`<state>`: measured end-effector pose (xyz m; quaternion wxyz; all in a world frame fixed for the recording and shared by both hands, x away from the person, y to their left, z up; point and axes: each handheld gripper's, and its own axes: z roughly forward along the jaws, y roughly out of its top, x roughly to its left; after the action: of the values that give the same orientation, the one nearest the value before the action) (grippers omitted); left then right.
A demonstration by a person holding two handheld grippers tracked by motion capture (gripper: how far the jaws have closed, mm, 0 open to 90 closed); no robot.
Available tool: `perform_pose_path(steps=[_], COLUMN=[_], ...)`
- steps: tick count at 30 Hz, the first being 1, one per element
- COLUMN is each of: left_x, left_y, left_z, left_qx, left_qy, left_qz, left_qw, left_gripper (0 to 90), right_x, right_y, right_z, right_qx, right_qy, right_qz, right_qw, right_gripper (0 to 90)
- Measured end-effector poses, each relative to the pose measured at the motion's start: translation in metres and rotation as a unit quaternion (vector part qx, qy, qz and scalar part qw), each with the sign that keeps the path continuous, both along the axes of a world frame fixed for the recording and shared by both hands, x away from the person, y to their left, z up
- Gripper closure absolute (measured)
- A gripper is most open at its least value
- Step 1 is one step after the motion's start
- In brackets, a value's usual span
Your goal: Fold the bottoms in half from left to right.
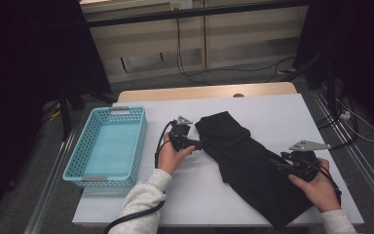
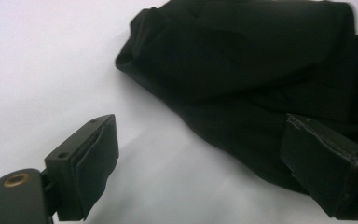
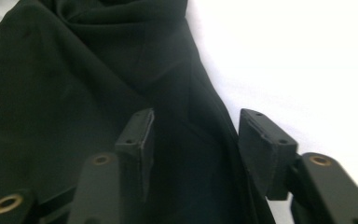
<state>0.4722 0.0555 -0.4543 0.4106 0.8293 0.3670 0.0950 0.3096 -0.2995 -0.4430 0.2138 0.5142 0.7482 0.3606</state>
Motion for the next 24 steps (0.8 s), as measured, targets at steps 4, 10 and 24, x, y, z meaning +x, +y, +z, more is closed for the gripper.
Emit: perform_pose_path(steps=[4,10,24], left_x=[0.004,0.000,0.001], left_y=[-0.008,-0.013,-0.016], left_z=[-0.006,-0.006,-0.007], left_qx=[0.008,0.009,-0.031], left_qy=[0.003,0.013,0.059], left_qz=[-0.008,0.000,0.003], left_qw=[0.9999,0.9999,0.9978], left_gripper=[23.2,39.7,83.1], right_x=[-0.001,-0.004,-0.010], right_y=[0.000,-0.004,-0.011], right_z=[0.001,0.003,0.003], right_qx=[0.004,0.002,0.008], right_qy=[-0.004,-0.012,-0.009], right_qz=[-0.003,-0.010,-0.025], right_qw=[1.0000,0.9999,0.9996], right_gripper=[43.3,42.4,40.2])
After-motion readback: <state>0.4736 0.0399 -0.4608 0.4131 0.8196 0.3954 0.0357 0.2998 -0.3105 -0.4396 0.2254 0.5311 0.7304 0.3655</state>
